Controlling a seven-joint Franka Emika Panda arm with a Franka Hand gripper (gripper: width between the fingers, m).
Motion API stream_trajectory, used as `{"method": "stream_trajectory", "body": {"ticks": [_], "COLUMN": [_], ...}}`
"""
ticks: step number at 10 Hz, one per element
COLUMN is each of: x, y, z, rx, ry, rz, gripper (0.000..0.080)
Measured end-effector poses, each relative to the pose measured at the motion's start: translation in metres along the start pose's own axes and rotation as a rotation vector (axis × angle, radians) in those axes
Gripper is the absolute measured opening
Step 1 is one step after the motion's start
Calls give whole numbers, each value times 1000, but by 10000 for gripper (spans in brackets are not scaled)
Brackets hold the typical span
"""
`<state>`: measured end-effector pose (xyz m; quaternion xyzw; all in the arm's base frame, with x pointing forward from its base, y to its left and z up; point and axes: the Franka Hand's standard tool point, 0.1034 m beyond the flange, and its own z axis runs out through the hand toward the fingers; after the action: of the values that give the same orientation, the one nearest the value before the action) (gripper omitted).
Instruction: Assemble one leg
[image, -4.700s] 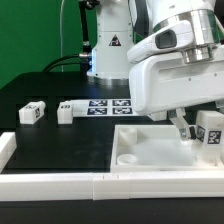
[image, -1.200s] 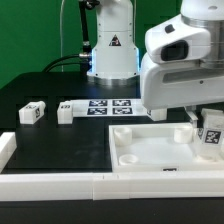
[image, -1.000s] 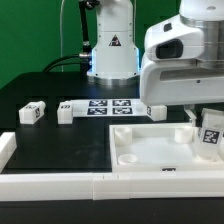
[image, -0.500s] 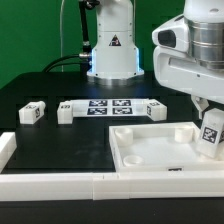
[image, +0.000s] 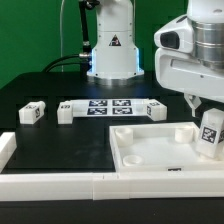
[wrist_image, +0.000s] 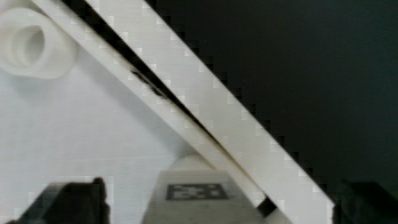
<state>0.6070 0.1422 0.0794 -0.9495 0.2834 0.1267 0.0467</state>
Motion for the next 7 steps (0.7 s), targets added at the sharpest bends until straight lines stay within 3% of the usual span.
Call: {"method": "stream_trajectory", "body": {"ticks": [3,7], "x": [7,13], "y": [-3,3], "z": [1,2], "rx": [11,3], "ry": [39,42], "rz": [-481,-962], "gripper": [648,648]}}
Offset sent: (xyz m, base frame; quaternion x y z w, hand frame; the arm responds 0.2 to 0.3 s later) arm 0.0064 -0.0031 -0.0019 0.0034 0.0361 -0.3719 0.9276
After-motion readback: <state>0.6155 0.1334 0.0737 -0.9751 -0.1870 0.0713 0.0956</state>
